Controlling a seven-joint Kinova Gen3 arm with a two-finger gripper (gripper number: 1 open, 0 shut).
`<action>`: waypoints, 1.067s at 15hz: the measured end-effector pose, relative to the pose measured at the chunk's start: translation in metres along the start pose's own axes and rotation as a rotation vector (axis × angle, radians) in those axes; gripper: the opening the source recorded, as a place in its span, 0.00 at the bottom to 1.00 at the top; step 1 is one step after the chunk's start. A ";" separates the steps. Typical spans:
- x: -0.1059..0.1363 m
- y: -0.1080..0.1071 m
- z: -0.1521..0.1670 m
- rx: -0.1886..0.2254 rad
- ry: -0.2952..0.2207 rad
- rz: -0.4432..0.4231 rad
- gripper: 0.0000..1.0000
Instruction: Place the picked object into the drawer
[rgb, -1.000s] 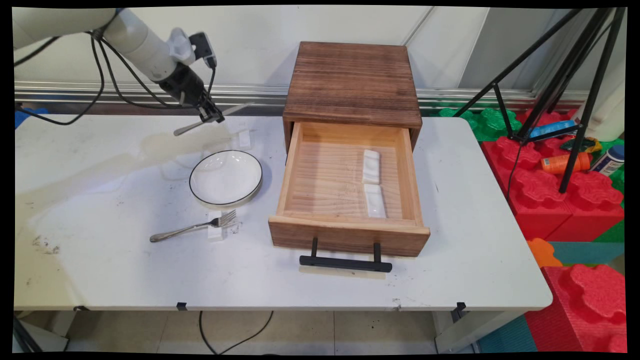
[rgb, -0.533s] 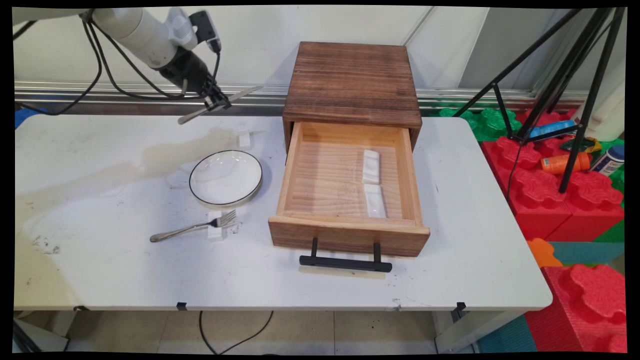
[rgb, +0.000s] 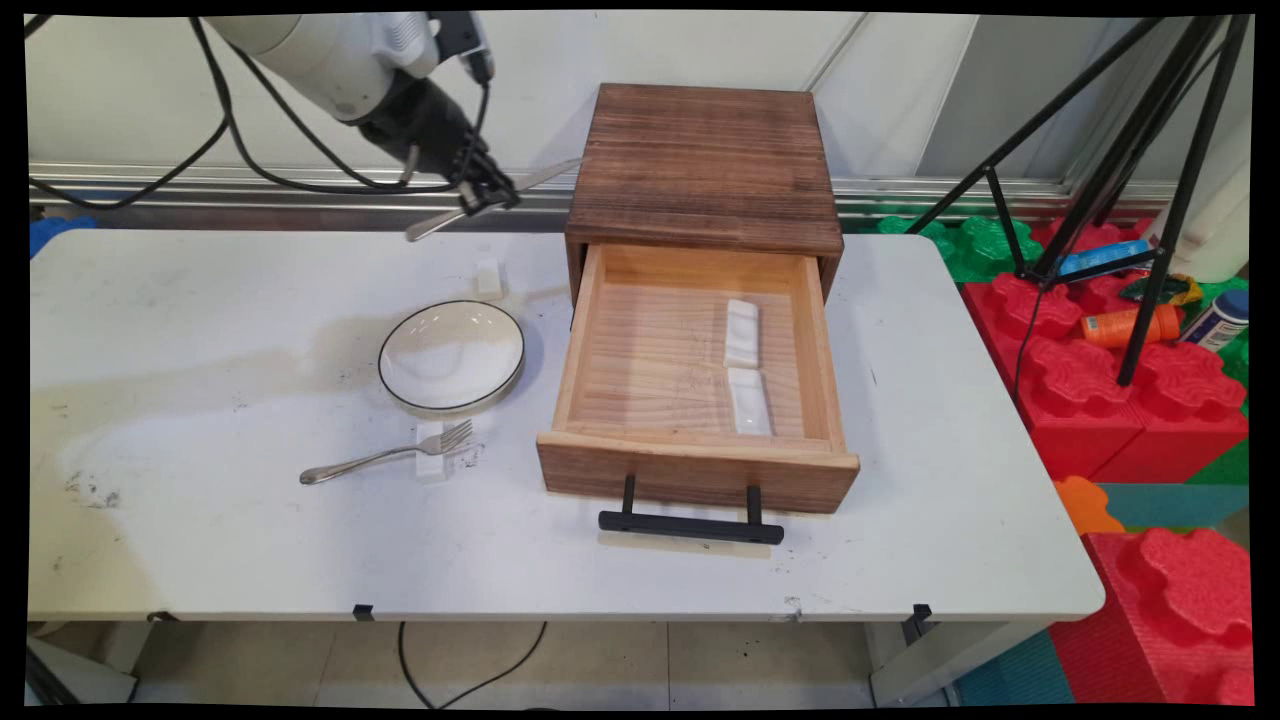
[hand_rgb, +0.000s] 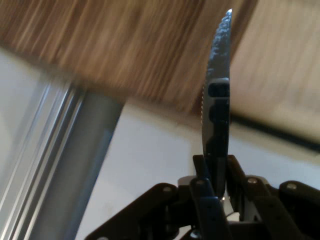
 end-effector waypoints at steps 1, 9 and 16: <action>0.009 0.008 -0.003 -0.009 0.015 0.011 0.00; 0.064 0.056 -0.003 -0.073 0.094 0.079 0.00; 0.109 0.083 0.024 -0.115 0.141 0.119 0.00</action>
